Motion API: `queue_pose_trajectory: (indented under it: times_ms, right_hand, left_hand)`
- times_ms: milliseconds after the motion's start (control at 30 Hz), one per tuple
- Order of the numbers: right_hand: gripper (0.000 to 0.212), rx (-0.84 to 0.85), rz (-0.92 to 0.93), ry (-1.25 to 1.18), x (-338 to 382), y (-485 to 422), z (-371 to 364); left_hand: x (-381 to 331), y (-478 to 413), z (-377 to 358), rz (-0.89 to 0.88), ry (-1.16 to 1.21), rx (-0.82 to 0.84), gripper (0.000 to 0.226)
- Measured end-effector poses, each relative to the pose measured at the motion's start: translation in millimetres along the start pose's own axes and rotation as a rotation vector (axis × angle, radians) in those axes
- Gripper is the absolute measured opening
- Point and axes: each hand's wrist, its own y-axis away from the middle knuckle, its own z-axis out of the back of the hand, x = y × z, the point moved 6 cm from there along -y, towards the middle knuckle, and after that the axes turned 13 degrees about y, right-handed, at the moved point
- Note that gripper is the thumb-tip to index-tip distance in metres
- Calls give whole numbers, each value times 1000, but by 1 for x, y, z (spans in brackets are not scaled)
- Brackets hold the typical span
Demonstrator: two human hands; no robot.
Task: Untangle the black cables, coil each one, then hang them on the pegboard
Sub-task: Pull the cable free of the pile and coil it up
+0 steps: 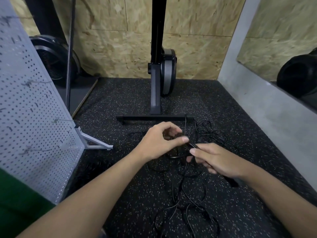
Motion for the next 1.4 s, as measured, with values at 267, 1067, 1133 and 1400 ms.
queue_pose_trajectory:
  times_ms: [267, 1067, 1133, 1400]
  right_hand:
    - [35, -71, 180, 206, 17, 13, 25]
    - [31, -470, -54, -84, 22, -7, 5]
    - [28, -396, -37, -32, 21, -7, 1]
    - [18, -403, -62, -242, 15, -3, 12]
  left_hand:
    - [47, 3, -17, 233, 118, 219, 37]
    - [-19, 16, -16, 96, 505, -297, 36]
    - [-13, 15, -11, 88, 379, -295, 33]
    - [16, 11, -24, 240, 387, -45, 28]
